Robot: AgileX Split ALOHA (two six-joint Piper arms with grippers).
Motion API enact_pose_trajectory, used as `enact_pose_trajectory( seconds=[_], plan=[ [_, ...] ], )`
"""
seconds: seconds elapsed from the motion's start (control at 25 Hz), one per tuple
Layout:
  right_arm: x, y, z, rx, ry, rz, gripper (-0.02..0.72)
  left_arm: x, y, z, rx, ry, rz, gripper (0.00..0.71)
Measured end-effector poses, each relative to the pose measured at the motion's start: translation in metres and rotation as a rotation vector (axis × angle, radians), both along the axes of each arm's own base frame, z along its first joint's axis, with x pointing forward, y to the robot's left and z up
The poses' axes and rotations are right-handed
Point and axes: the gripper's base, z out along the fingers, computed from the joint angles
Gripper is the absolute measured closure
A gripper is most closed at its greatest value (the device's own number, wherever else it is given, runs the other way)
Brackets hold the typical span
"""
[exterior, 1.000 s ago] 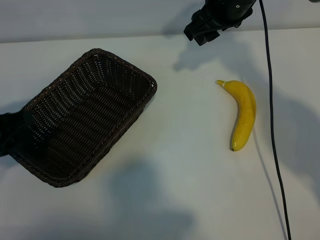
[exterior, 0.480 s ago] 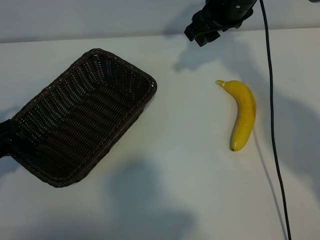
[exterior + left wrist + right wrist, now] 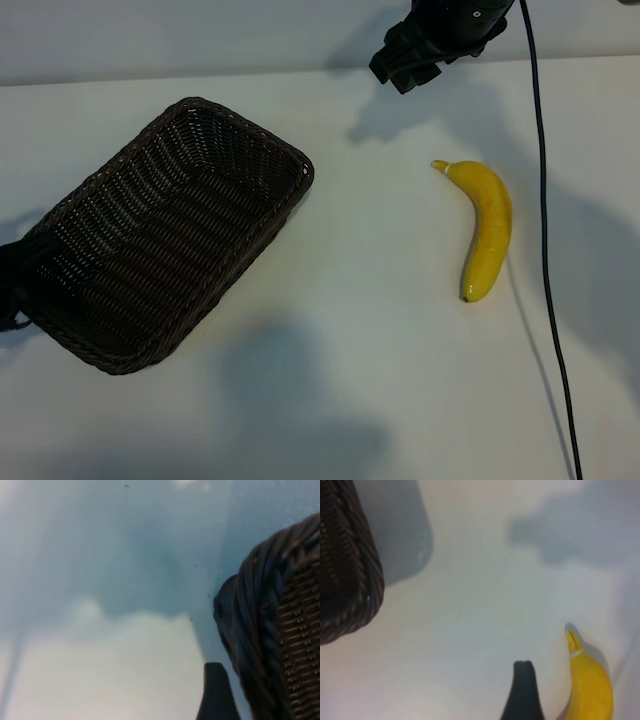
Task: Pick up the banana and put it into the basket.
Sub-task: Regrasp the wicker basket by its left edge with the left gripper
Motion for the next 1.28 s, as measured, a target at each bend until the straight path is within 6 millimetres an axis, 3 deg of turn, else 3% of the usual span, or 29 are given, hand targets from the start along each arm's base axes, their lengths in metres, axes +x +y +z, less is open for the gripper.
enact_pose_trajectory(
  seconds=[0.36,0.92,1.28],
  plan=[
    [-0.001,0.0,0.0,-0.005,0.009,0.002,0.132,0.015,-0.003,-0.034,-0.066,0.095,0.047,0.191],
    [-0.003,-0.001,-0.001,-0.018,0.031,0.004,0.132,0.024,-0.008,-0.055,-0.125,0.127,0.038,0.191],
    [-0.004,-0.002,-0.002,-0.025,0.046,0.006,0.132,0.026,-0.008,-0.058,-0.13,0.128,0.039,0.241]
  ],
)
